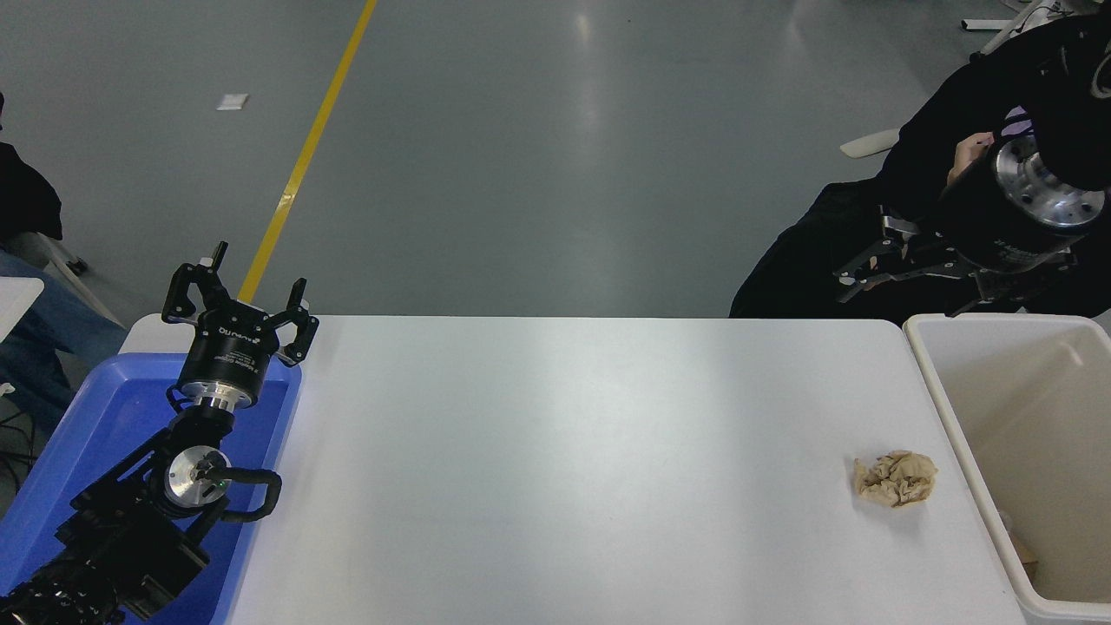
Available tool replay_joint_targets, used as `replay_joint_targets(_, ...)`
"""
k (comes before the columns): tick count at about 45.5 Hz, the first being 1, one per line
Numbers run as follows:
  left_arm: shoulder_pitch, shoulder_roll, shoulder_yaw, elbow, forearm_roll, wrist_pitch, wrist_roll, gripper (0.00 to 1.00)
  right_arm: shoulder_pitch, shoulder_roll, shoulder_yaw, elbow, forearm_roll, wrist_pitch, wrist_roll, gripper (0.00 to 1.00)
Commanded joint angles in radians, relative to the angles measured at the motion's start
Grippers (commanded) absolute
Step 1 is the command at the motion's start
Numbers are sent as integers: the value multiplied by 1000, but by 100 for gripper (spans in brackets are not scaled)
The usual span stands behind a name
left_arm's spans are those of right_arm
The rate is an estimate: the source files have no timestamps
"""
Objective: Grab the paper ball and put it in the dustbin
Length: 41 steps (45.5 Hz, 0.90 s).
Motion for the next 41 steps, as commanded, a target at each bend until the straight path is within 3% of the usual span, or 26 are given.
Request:
replay_joint_targets(1,0,0,0,0,0,1,0,98,1,-1,0,0,0,0,0,100)
replay_joint_targets(41,0,2,0,0,0,-1,0,98,-15,-43,-16,-12,8,-8,0,100)
